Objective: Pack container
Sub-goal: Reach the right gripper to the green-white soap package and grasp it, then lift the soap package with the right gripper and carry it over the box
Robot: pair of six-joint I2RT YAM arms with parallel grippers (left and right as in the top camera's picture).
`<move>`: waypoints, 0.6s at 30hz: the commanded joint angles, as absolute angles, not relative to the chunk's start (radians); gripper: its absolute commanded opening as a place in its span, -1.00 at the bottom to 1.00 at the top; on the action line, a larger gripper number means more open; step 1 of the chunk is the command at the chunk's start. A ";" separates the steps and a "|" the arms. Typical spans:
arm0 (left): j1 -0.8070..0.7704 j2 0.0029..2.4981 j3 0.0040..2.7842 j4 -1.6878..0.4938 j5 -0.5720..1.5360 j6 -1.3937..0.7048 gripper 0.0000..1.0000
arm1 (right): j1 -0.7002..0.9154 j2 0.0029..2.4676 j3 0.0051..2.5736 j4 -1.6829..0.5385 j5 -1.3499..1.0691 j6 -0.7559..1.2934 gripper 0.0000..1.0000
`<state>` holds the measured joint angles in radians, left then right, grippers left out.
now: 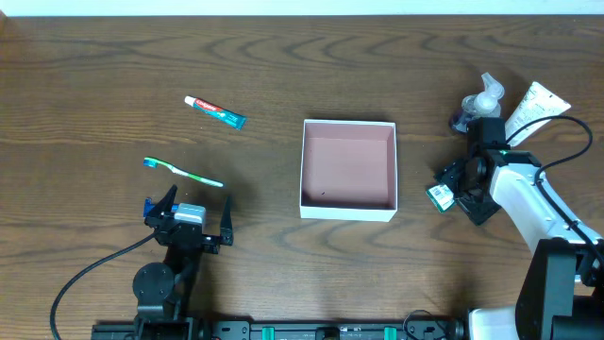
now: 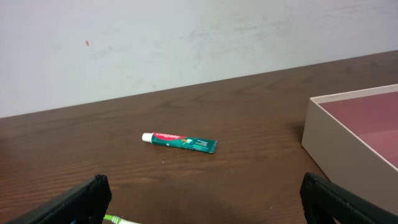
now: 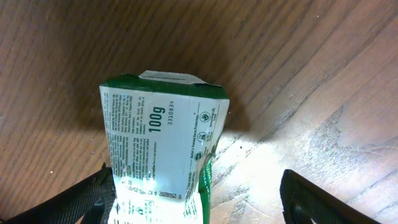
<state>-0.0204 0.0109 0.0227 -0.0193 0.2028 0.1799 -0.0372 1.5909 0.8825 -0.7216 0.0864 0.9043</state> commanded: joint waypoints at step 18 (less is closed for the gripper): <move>-0.015 0.006 0.004 -0.051 0.213 0.171 0.96 | -0.027 1.736 0.902 -0.688 0.070 0.828 0.18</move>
<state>-0.0204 0.0113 0.0227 -0.0193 0.2028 0.1799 -0.0372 1.7168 0.9085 -0.6922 0.0635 0.8558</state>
